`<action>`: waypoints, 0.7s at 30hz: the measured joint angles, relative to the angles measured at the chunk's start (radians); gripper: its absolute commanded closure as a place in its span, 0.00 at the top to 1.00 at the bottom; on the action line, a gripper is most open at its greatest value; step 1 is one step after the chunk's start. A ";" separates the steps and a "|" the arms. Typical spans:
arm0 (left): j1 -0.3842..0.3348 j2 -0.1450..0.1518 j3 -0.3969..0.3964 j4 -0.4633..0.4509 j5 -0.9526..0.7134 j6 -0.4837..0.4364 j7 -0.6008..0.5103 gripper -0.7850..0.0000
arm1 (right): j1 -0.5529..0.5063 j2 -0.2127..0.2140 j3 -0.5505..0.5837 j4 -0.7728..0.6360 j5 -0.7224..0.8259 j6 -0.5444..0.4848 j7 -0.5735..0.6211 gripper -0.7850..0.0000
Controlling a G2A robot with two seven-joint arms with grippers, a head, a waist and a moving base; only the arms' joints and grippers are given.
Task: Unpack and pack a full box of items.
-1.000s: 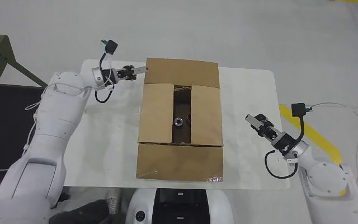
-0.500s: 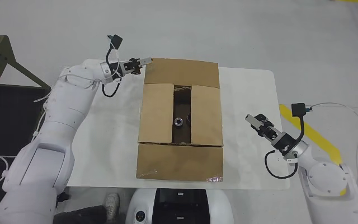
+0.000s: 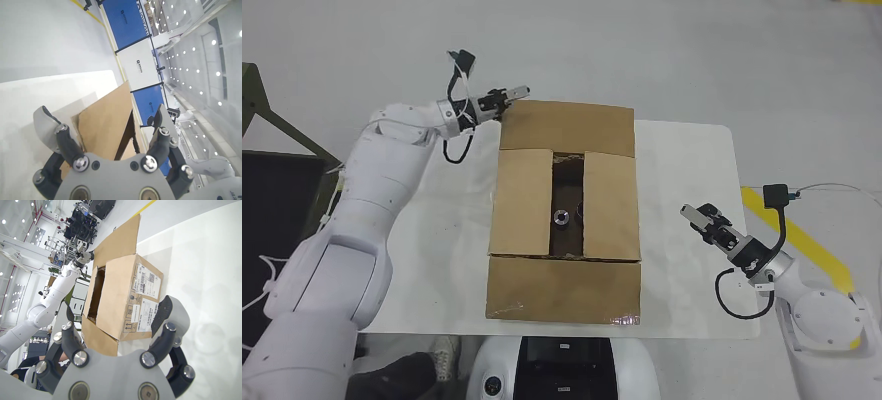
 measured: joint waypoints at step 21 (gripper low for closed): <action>-0.044 -0.029 -0.154 0.045 -0.483 0.103 -0.347 1.00 | 0.000 0.000 0.000 0.000 0.000 0.000 0.000 1.00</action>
